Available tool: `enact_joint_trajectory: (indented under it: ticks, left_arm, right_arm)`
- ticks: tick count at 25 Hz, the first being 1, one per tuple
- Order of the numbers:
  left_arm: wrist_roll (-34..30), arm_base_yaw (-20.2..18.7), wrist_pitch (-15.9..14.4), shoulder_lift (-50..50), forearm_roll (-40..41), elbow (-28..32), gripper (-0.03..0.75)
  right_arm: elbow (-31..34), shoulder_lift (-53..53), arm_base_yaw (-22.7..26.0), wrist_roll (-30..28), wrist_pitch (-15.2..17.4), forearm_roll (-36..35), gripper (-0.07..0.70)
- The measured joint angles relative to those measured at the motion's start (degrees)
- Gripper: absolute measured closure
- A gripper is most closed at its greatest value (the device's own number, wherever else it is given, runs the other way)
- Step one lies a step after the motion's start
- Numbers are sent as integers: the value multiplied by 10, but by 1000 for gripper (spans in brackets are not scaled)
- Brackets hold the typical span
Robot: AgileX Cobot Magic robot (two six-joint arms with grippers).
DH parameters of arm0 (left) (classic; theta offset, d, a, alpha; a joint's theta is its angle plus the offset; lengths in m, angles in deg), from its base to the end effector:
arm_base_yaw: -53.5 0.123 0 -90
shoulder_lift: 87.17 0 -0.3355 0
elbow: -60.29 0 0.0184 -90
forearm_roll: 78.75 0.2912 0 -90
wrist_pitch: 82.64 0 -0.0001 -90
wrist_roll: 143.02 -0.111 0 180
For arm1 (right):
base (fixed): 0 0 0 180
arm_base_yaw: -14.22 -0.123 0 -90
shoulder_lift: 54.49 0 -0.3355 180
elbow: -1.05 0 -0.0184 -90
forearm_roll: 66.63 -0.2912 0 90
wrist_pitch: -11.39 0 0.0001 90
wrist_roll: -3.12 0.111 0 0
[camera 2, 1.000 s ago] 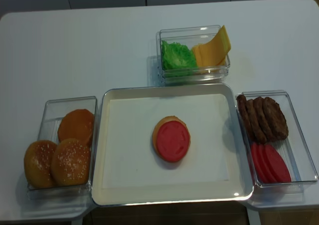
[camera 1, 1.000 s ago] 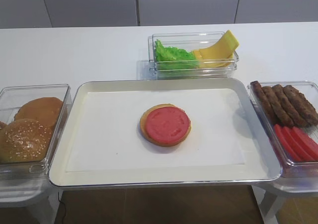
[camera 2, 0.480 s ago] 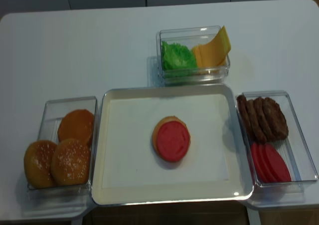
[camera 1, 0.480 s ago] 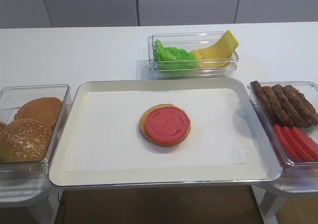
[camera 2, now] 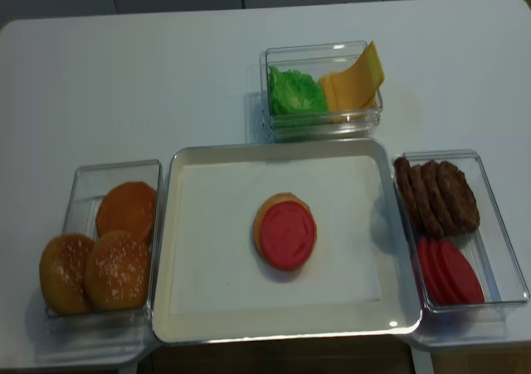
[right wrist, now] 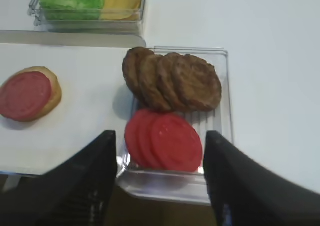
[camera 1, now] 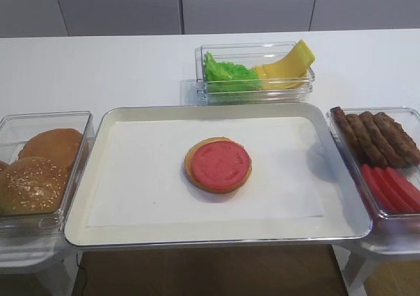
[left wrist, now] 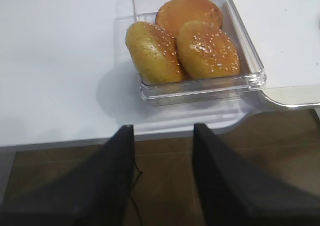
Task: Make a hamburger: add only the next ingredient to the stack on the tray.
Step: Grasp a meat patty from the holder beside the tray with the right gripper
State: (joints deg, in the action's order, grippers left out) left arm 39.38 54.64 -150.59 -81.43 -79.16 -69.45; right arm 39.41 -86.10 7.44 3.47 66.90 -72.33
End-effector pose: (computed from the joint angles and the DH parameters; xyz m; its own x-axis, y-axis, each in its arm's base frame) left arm -0.0107 -0.0009 0.2726 -0.5572 -0.0557 -0.8285 -0.0393 0.9984 -0.0407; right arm 0.0702 0.0175 0.3518 -0.5849 -0.0068 -0.8111 -0.1477 0.9841 0.0983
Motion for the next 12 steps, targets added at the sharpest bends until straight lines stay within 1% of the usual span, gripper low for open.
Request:
enact_joint_trajectory:
  ticks: [3, 6, 10, 12]
  left_arm:
    - [0, 0, 0, 0, 0, 0, 425]
    - [0, 0, 0, 0, 0, 0, 425]
    - [0, 0, 0, 0, 0, 0, 425]
    - [0, 0, 0, 0, 0, 0, 425]
  right_arm:
    - [-45, -90, 0, -10, -21, -33, 218]
    - [-96, -177, -1, -31, -25, -63, 218]
    - [-167, -285, -32, -27, -26, -69, 219]
    - [-199, -339, -54, -10, -20, -62, 220]
